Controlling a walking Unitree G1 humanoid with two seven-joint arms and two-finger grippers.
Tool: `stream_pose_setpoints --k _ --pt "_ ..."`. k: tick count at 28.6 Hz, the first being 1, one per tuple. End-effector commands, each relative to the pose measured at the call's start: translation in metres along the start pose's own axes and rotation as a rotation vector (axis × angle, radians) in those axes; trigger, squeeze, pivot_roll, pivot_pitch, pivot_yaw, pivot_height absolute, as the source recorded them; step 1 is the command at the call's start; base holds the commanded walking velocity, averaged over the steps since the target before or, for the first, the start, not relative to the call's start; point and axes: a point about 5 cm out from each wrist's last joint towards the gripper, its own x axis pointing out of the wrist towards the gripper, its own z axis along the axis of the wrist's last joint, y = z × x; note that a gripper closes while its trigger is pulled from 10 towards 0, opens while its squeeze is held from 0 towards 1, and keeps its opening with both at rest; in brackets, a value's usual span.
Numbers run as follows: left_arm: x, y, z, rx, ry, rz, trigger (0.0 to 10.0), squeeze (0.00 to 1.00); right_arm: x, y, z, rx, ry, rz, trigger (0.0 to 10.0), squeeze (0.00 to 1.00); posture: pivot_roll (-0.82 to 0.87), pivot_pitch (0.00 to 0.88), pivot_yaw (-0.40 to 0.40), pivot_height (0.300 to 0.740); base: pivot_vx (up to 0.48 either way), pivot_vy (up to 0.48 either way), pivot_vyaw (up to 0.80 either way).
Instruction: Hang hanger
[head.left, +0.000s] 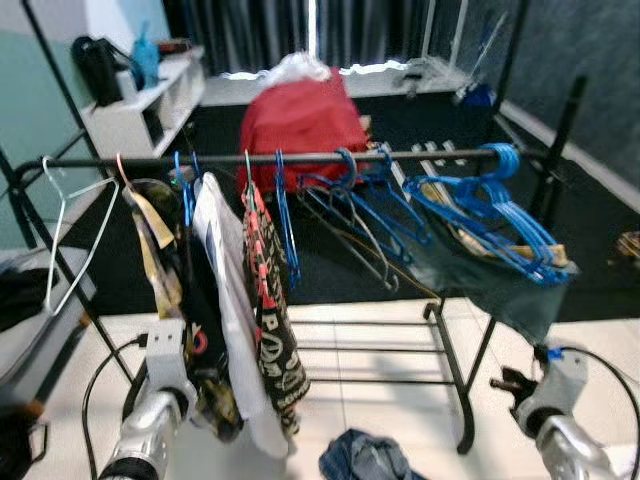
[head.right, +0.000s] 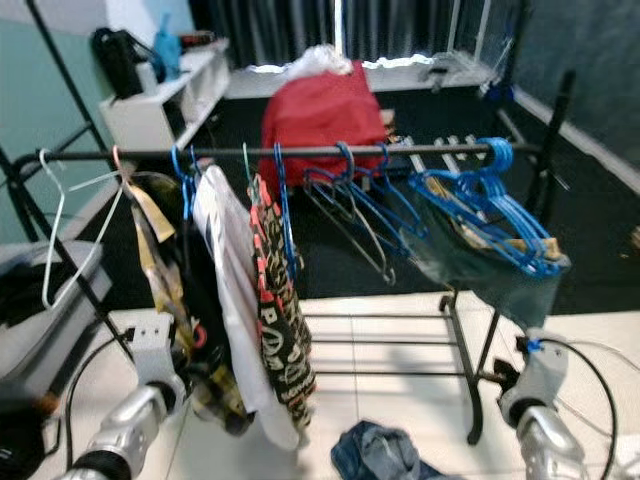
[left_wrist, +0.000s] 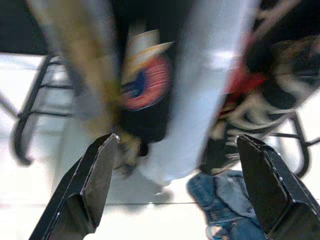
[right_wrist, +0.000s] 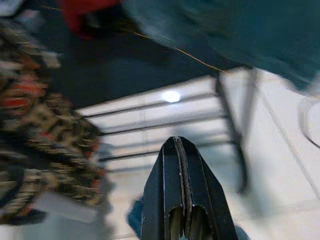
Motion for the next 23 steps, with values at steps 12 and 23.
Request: stream_pose_setpoints --k 12,23 --pt "-0.005 0.007 -0.006 0.014 0.016 0.027 10.0 0.0 0.007 0.055 0.074 -0.098 -0.269 0.37 10.0 0.0 -0.13 0.014 0.049 0.74 0.0 0.0 0.8" --pt "-0.006 0.008 -0.008 0.019 0.015 0.022 10.0 0.0 -0.005 0.084 0.176 0.027 -0.656 0.433 10.0 0.0 -0.12 0.026 0.051 0.74 0.0 0.0 0.44"
